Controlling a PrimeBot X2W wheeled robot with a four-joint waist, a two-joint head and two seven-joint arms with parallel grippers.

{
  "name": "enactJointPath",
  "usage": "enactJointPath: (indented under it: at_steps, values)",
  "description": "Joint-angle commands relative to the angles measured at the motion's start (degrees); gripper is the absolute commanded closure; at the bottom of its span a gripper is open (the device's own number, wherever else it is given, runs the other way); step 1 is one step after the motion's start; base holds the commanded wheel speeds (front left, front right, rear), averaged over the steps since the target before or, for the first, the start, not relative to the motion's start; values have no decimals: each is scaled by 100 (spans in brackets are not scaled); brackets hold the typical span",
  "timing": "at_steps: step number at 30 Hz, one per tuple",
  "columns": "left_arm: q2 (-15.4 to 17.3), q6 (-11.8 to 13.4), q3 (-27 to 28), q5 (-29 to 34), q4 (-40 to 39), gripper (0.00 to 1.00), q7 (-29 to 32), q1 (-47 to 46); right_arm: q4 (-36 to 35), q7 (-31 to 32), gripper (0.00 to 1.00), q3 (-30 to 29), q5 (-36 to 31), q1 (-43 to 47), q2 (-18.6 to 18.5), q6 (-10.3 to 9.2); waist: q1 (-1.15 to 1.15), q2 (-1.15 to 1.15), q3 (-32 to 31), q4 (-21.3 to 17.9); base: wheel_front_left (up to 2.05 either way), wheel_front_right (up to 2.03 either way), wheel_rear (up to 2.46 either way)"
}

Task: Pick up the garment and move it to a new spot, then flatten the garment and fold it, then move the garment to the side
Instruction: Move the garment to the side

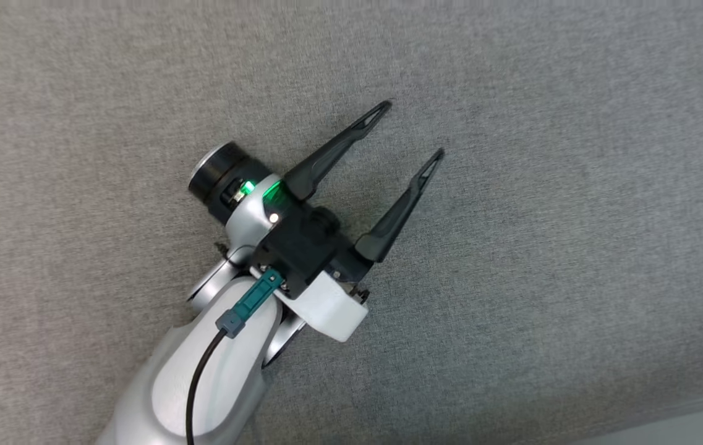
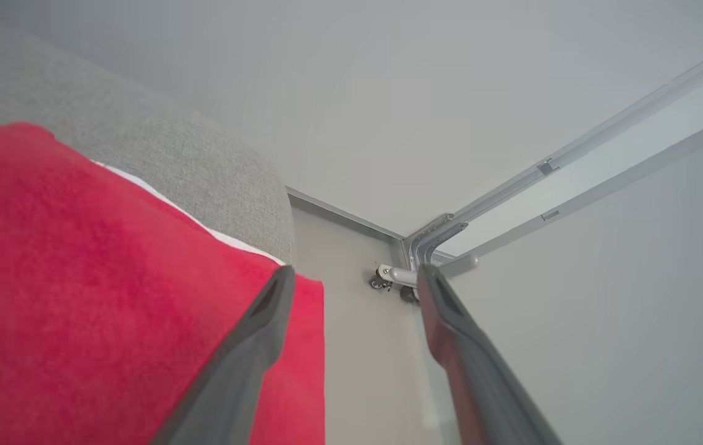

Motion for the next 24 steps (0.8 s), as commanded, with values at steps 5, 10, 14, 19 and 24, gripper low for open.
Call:
enactJointPath:
  at_steps: [5,10,14,19,24]
  values:
    - [-9,85,164,-99,24,0,2,360,-289,-249,0,71,136,158,312,-4,0,0,-819,100,0,0,0]
    - [-38,197,483,-244,16,0,3,836,-866,-414,0,46,393,509,759,-4,0,0,-1510,203,0,0,0]
    - [-42,304,857,-352,-37,0,3,1262,-1338,-476,0,-216,515,1072,1234,-4,0,0,-2018,299,0,0,0]
    - [-46,419,1366,-441,-108,0,3,1756,-2037,-487,0,-673,404,1964,1833,-4,0,0,-2475,480,0,0,0]
    - [-65,465,1823,-481,-177,0,3,2197,-2691,-489,0,-1086,239,2956,2391,-4,0,0,-2806,667,0,0,0]
